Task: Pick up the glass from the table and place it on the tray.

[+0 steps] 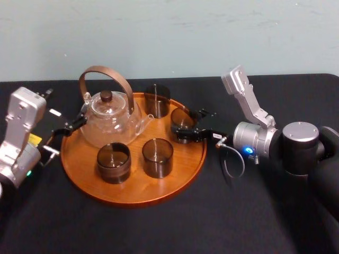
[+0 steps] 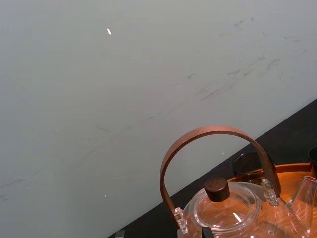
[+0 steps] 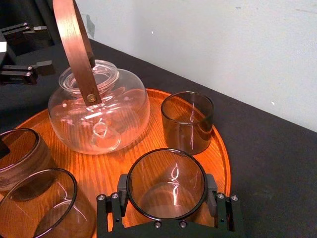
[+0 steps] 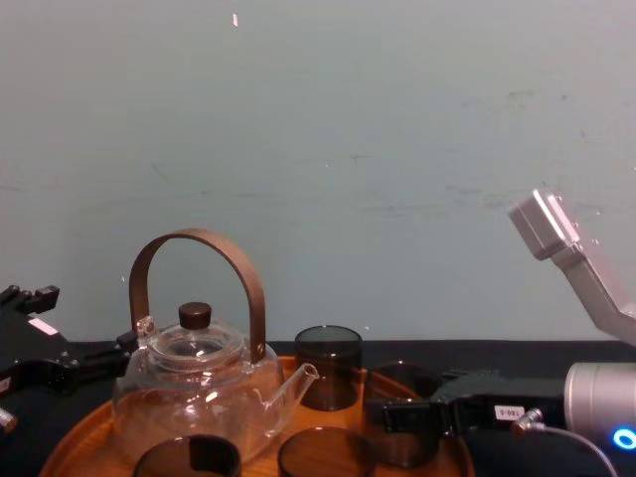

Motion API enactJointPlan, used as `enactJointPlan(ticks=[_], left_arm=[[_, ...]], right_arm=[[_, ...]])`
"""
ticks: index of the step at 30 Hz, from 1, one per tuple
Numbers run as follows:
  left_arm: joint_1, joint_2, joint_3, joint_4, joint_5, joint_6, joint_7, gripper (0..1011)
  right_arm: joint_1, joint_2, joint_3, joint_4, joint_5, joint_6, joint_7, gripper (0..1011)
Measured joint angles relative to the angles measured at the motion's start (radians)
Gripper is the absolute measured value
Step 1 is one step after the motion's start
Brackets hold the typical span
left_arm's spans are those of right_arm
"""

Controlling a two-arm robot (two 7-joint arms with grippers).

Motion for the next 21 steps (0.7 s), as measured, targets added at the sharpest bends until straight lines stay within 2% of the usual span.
enactJointPlan(ticks=[21], left_arm=[[0.0, 0.0, 0.0, 0.0, 0.0, 0.0, 0.0, 1001]], right_arm=[[0.002, -0.005, 0.002, 0.014, -0.01, -0.008, 0.002, 918]])
